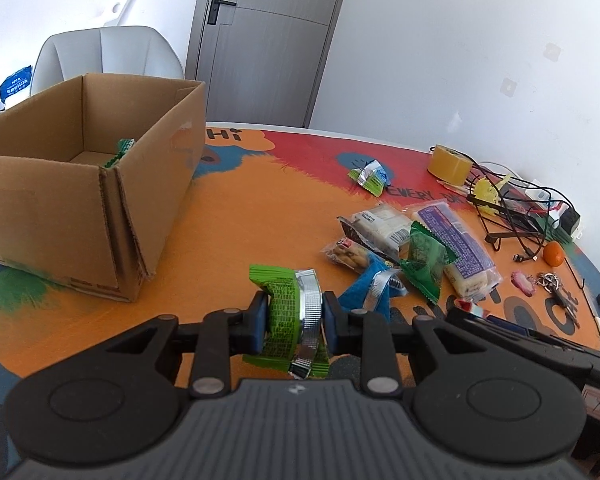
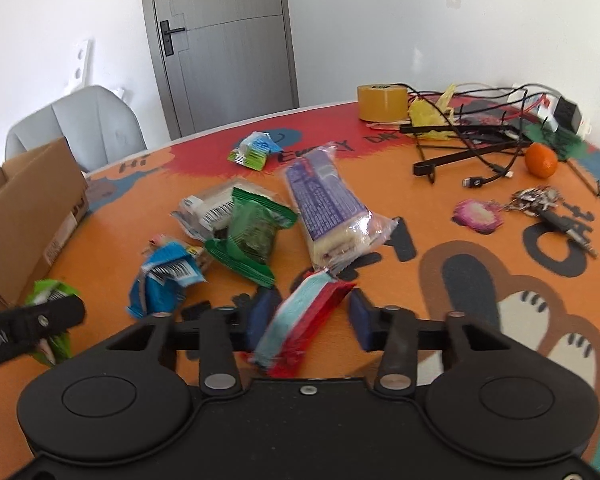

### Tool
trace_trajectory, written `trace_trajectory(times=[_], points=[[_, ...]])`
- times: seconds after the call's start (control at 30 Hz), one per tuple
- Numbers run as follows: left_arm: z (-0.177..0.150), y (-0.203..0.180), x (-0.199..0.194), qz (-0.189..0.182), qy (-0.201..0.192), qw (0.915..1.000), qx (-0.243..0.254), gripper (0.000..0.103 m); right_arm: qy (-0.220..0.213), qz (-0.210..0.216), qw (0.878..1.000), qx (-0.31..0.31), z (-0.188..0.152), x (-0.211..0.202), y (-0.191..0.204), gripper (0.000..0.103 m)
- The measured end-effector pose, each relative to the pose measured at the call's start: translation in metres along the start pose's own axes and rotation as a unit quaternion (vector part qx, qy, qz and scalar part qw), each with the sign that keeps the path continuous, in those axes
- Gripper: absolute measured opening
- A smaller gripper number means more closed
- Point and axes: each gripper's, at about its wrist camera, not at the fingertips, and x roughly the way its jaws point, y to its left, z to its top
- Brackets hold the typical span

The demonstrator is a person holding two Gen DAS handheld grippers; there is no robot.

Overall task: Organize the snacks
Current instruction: 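Grasp the green biscuit pack with the left tool while the right tool grasps the red bar, then carry the green pack in the left tool while the right tool carries the red bar to the box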

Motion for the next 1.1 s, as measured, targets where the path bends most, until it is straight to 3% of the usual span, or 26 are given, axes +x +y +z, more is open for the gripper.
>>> trace_trajectory(times=[0.07, 0.47, 1.1], points=[[0.000, 0.001, -0.003, 0.000, -0.001, 1.0000, -0.002, 0.027, 0.001, -0.002, 1.000, -0.001, -0.001, -0.002, -0.003, 0.022], [0.009, 0.009, -0.029, 0.006, -0.033, 0.9994, -0.012, 0.027, -0.009, 0.055, 0.998, 0.033, 0.003, -0.027, -0.006, 0.022], [0.035, 0.039, -0.066, 0.032, -0.085, 0.9958, -0.016, 0.027, -0.057, 0.131, 0.989, 0.025, 0.024, -0.055, 0.048, 0.022]])
